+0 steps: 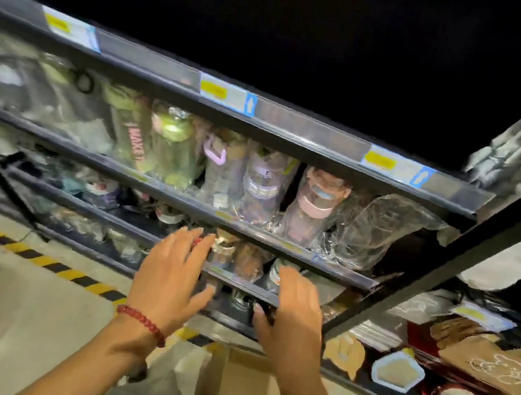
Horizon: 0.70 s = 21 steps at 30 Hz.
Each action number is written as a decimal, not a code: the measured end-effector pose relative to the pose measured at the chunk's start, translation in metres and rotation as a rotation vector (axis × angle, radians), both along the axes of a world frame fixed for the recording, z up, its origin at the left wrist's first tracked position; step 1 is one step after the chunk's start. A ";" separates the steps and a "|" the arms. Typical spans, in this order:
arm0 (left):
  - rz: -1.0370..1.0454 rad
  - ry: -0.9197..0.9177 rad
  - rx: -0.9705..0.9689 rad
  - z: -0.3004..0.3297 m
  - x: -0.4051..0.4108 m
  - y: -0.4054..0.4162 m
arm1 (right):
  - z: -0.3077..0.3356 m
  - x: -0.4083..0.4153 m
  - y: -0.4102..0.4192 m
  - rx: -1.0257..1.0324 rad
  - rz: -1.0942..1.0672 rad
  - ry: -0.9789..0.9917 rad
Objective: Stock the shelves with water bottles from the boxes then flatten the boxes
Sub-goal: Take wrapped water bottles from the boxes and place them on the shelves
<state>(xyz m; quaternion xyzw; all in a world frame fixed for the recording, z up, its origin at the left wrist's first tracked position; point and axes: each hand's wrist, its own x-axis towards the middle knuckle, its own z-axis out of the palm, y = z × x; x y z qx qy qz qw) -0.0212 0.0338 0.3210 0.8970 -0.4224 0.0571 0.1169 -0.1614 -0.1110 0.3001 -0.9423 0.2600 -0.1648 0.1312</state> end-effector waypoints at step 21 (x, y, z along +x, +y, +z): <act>0.868 0.139 -0.051 -0.036 0.022 0.418 | -0.025 0.195 0.371 -0.077 0.912 0.110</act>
